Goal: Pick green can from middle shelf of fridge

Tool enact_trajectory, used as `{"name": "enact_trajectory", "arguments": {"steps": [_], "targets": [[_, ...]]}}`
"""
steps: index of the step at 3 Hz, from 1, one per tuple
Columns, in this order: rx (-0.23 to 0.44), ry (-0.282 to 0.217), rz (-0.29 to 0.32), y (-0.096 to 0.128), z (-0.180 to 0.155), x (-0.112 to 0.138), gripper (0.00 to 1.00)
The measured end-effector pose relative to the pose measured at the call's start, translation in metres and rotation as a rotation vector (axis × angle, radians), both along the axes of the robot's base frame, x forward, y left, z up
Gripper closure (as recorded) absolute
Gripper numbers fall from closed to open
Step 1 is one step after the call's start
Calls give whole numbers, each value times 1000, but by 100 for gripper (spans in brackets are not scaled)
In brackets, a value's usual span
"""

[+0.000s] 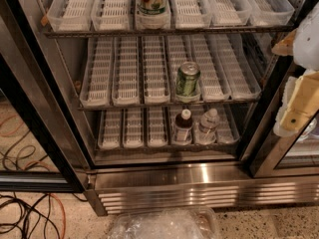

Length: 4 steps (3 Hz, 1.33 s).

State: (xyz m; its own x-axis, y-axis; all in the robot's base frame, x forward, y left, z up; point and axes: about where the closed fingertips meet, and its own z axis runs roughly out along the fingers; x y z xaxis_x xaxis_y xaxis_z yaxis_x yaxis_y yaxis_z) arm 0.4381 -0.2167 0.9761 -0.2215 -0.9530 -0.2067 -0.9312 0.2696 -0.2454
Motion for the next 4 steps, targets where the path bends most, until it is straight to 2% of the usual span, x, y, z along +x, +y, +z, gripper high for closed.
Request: {"name": "enact_trajectory", "arguments": {"steps": [2, 3, 4], "targets": [[11, -10, -3, 1, 1, 1, 0], [112, -52, -38, 2, -6, -2, 0], [270, -118, -102, 10, -17, 0, 0]]}}
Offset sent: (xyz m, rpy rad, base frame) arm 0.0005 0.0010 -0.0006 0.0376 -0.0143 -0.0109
